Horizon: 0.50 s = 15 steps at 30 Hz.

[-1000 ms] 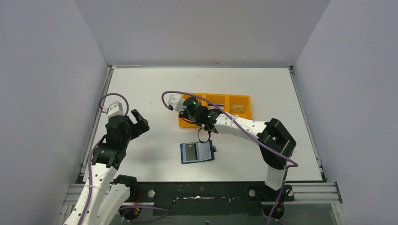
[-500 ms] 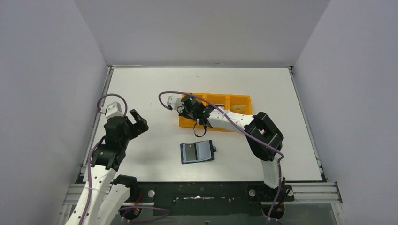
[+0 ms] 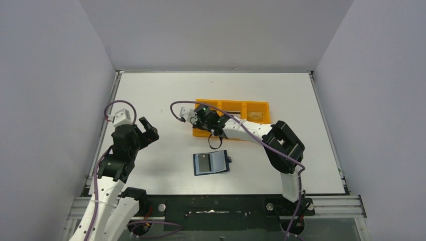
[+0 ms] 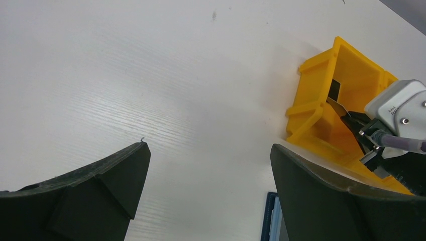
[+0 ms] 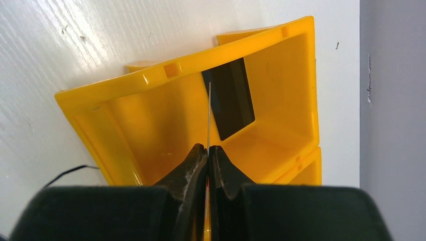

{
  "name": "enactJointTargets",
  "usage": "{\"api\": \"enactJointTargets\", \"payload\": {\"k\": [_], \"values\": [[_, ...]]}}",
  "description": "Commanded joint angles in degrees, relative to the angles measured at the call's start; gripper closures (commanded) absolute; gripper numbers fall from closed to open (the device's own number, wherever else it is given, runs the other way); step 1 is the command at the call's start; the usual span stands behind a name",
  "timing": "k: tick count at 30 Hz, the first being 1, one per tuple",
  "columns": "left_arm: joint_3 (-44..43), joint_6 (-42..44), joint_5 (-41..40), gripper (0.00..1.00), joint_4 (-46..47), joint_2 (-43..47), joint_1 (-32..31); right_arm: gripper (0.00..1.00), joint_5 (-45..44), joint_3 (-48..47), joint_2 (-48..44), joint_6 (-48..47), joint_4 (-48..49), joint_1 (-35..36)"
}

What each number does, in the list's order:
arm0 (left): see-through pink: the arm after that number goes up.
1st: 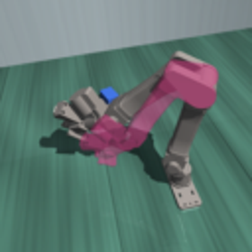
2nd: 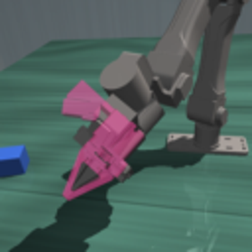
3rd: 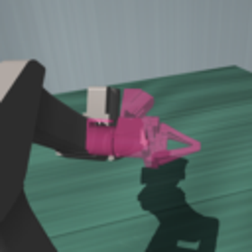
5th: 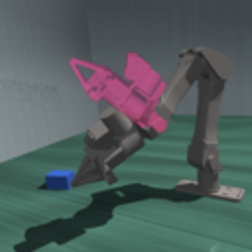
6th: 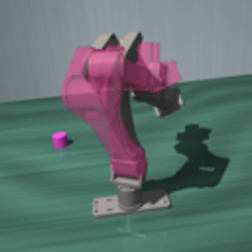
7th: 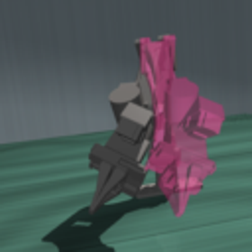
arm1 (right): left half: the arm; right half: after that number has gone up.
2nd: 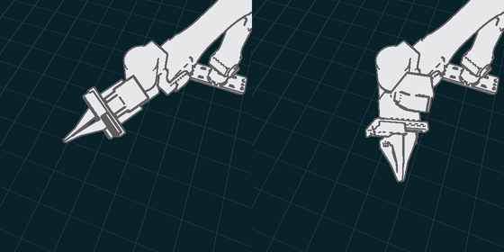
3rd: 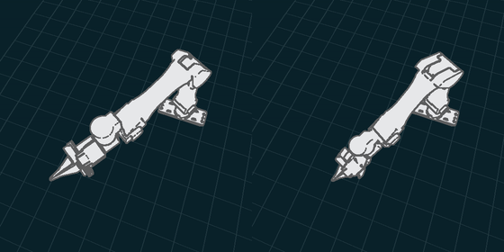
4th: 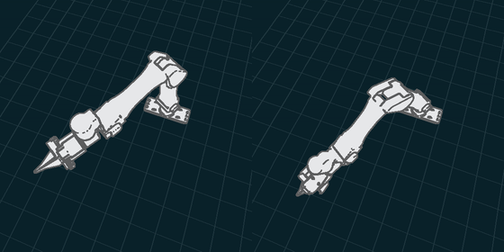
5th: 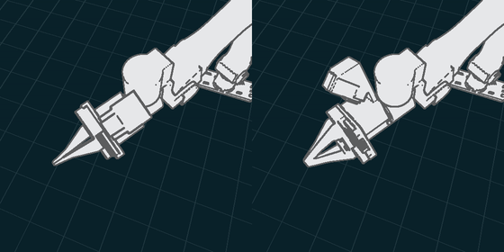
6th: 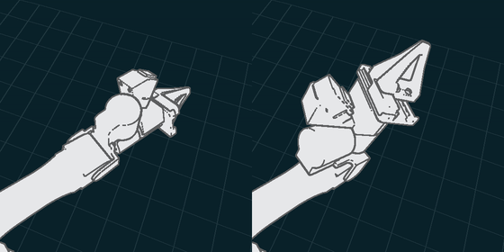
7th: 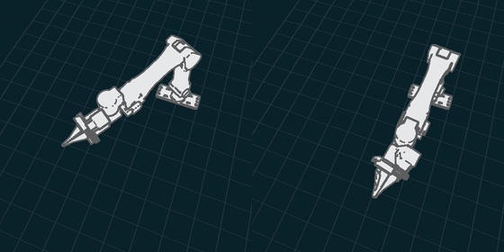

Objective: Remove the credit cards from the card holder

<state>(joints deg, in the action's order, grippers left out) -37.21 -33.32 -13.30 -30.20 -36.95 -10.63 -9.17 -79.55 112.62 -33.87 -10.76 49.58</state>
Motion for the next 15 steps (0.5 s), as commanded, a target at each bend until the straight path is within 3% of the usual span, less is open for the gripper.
{"api": "enactJointTargets", "payload": {"k": [1,15], "values": [[-0.7,1.1,0.3,0.08,3.0,-0.2,0.4,1.00,-1.3,0.5,-5.1,0.2,-0.5,0.3],[-0.7,1.1,0.3,0.08,2.9,-0.7,0.5,1.00,2.5,3.8,-9.0,3.6,-3.3,0.6]]}}
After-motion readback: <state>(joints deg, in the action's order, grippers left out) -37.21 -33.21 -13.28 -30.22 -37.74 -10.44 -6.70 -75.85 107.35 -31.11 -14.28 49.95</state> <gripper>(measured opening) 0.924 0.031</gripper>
